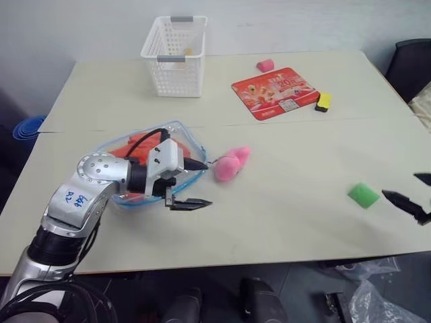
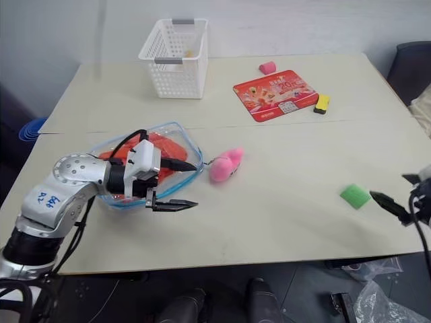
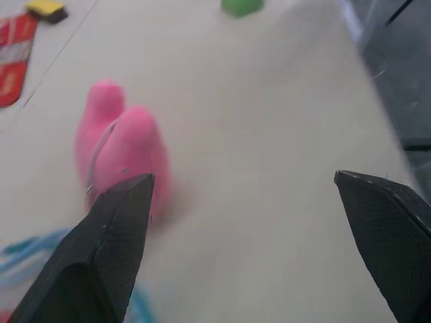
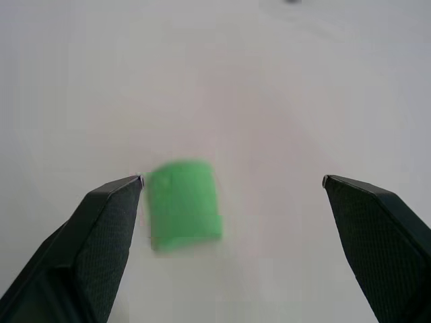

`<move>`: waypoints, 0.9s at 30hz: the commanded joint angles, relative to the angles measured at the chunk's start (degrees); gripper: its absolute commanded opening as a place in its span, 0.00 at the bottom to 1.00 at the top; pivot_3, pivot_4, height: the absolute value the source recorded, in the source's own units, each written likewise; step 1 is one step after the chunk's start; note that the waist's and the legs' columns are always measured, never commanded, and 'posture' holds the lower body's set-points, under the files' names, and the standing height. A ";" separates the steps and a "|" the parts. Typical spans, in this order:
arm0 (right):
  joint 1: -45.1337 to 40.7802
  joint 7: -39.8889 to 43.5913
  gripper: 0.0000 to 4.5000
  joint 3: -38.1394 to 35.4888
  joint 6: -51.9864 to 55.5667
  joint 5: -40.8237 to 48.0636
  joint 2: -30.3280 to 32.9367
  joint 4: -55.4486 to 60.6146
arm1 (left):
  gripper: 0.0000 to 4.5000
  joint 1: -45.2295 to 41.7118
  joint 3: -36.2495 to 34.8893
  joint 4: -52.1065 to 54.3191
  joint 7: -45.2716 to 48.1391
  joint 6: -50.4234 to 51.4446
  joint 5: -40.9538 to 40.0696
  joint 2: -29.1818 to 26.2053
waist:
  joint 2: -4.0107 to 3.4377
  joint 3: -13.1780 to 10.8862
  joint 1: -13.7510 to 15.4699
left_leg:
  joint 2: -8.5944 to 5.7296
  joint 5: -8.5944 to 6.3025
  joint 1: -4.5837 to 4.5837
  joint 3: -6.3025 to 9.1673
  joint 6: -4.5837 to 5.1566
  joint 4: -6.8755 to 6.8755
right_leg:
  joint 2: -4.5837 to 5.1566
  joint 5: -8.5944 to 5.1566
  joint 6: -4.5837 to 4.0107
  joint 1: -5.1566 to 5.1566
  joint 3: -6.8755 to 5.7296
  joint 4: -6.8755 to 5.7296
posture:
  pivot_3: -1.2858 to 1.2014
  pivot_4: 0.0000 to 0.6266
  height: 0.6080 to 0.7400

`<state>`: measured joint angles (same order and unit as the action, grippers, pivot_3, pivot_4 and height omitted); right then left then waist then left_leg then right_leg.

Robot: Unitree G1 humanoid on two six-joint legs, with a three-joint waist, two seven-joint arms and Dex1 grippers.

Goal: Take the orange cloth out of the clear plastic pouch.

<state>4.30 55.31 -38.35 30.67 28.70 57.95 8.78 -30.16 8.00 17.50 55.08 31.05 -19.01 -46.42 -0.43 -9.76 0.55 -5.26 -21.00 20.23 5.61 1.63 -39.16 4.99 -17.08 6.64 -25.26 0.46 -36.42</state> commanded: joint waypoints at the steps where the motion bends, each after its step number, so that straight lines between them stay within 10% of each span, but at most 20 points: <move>1: -4.77 5.79 1.00 5.25 6.02 13.45 2.16 14.69 | 1.00 3.92 1.47 1.35 -5.54 -4.06 12.93 -6.42 | 0.00 0.00 -0.50 | 0.05 -0.01 -0.02 0.00 -0.03 0.02 | -0.07 0.00 0.00 -0.01 0.03 -0.01 | 0.52 0.24 1.00; 19: -28.54 7.23 1.00 30.58 7.39 18.94 -3.45 19.95 | 1.00 21.49 -15.20 4.83 -7.67 -7.95 18.65 -15.87 | 0.35 -0.20 2.39 | -0.07 -0.12 0.30 0.18 0.12 0.01 | 0.10 0.07 -0.02 -0.09 -0.14 0.45 | 0.52 0.24 1.00; 27: -28.28 7.66 1.00 30.96 6.77 17.78 -3.93 20.09 | 0.53 22.14 -13.83 1.49 -6.66 -10.56 19.70 -15.55 | 0.34 -0.20 2.11 | -0.04 -0.12 0.29 0.16 0.11 0.01 | 0.06 0.07 -0.03 -0.14 -0.14 0.40 | 0.52 0.24 1.00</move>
<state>-23.66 62.73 -6.50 38.20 45.99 54.15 27.55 -8.24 -5.15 19.08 48.22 21.05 0.35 -61.82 -0.08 -9.96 2.66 -5.30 -21.11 20.52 5.77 1.74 -39.15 5.05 -17.01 6.62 -25.40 0.32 -36.02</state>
